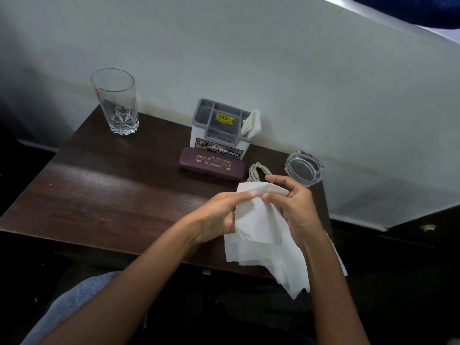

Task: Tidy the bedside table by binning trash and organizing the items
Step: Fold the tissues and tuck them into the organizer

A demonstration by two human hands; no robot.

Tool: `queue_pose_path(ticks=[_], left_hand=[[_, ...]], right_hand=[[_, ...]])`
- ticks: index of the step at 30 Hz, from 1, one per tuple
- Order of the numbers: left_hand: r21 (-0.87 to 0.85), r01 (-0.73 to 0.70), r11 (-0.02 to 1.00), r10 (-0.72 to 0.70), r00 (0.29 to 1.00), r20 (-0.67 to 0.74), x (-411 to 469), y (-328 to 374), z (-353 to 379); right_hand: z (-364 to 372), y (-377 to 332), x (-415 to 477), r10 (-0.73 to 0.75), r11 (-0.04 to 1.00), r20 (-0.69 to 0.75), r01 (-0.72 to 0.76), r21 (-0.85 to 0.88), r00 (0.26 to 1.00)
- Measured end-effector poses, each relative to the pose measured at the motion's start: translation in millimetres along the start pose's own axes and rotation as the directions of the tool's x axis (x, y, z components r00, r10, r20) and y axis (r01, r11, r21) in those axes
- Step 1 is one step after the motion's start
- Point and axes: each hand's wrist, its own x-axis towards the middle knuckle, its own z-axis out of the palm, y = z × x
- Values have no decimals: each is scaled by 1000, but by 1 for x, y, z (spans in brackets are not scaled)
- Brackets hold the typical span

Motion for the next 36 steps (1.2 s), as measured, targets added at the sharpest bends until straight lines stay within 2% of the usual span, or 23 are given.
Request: queue_pose_path(ticks=[2, 4, 6, 9, 12, 15, 20, 24, 28, 31, 36], left_hand=[[19, -15, 1000, 16, 998, -64, 3, -5, 0], [51, -4, 999, 9, 995, -101, 4, -6, 0], [69, 1, 998, 10, 987, -158, 5, -6, 0], [82, 0, 997, 21, 967, -253, 7, -6, 0], [84, 6, 996, 21, 948, -317, 7, -6, 1], [79, -10, 997, 37, 937, -348, 9, -6, 1], [82, -9, 997, 39, 929, -368, 10, -4, -1], [110, -8, 994, 51, 918, -393, 12, -4, -4], [105, -10, 994, 50, 920, -389, 12, -1, -5], [107, -14, 994, 54, 922, -382, 11, 1, -7], [196, -32, 980, 101, 930, -354, 12, 2, -10]], right_hand=[[-8, 1, 1, 14, 1000, 5, -14, -17, 1000], [-25, 3, 3, 33, 993, -41, -38, -115, 999], [-52, 10, 5, 32, 950, -177, -85, -301, 984], [-98, 28, 2, 74, 807, -380, -279, -520, 922], [-119, 41, -5, 241, 704, -380, -430, -565, 893], [-116, 45, -6, 340, 683, -329, -472, -557, 881], [-103, 48, 2, 284, 659, -313, -422, -623, 906], [-102, 38, 1, 213, 742, -308, -358, -566, 927], [-93, 22, -6, 39, 820, -257, -178, -544, 966], [-83, 11, -10, -139, 848, -238, -8, -529, 961], [-60, -10, -17, -181, 912, -64, 143, -384, 981]])
